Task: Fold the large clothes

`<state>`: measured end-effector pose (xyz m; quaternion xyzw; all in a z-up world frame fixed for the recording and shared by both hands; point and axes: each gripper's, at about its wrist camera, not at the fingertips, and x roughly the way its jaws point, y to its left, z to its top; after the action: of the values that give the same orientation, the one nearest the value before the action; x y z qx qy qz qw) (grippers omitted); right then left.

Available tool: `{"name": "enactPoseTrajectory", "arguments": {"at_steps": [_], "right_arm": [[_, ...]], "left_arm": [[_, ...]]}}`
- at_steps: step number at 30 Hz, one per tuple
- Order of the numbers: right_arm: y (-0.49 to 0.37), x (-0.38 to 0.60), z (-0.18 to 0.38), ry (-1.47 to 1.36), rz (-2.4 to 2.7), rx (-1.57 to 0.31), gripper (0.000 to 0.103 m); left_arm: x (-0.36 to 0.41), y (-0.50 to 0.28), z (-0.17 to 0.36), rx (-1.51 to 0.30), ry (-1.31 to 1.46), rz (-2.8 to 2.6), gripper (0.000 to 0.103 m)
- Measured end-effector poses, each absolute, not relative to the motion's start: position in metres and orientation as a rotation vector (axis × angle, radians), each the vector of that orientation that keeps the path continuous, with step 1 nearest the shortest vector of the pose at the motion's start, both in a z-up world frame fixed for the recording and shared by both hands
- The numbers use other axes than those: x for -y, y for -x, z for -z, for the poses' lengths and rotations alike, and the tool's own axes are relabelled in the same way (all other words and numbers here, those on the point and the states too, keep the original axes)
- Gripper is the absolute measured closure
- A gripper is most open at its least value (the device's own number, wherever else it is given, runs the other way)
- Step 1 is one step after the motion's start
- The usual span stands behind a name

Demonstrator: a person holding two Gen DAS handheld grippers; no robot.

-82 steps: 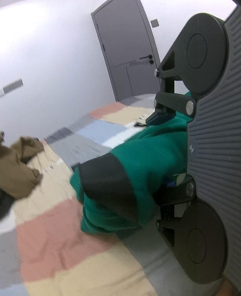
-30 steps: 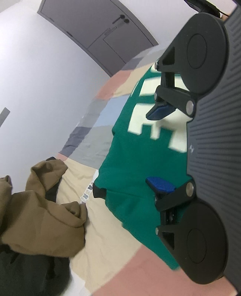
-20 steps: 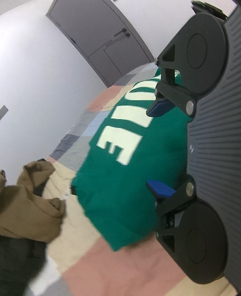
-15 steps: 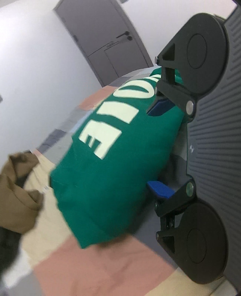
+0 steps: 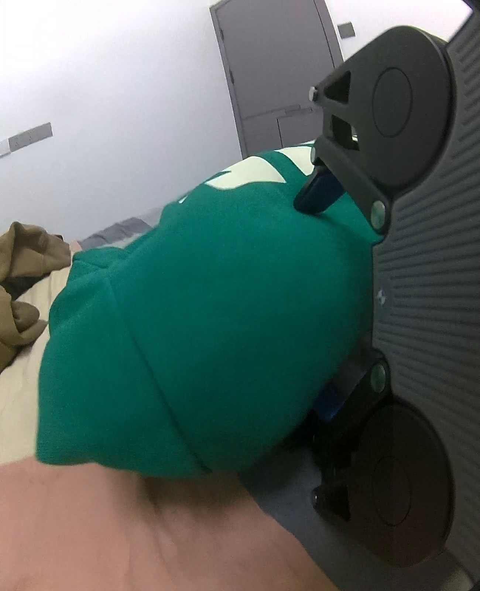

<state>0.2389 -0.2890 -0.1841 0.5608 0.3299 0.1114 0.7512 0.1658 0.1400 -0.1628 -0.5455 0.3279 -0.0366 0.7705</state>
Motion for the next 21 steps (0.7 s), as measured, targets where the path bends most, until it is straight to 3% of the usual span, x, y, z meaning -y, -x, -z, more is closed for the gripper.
{"name": "enactPoseTrajectory", "arguments": {"at_steps": [3,7,10,12,14,15,17,21], "right_arm": [[-0.248,0.286,0.185,-1.237,-0.249,-0.682,0.012],[-0.258,0.275,0.192,-1.232,-0.219,-0.673,0.001],[-0.268,0.264,0.190,-1.206,-0.208,-0.649,0.000],[-0.272,0.260,0.190,-1.189,-0.211,-0.636,0.000],[-0.276,0.257,0.189,-1.158,-0.221,-0.633,0.000],[-0.277,0.256,0.187,-1.146,-0.229,-0.628,0.003],[-0.277,0.255,0.184,-1.125,-0.260,-0.611,0.025],[-0.267,0.255,0.170,-1.051,-0.292,-0.596,0.046]], "left_arm": [[-0.139,-0.173,0.169,-0.693,1.220,0.089,0.001],[-0.137,-0.179,0.170,-0.669,1.253,0.071,0.001],[-0.134,-0.181,0.169,-0.633,1.254,0.054,0.002],[-0.132,-0.182,0.167,-0.613,1.236,0.047,0.006],[-0.130,-0.181,0.166,-0.607,1.204,0.030,0.019],[-0.129,-0.180,0.165,-0.607,1.196,0.027,0.022],[-0.128,-0.179,0.163,-0.602,1.177,0.031,0.038],[-0.122,-0.172,0.152,-0.581,1.127,0.043,0.052]]}}
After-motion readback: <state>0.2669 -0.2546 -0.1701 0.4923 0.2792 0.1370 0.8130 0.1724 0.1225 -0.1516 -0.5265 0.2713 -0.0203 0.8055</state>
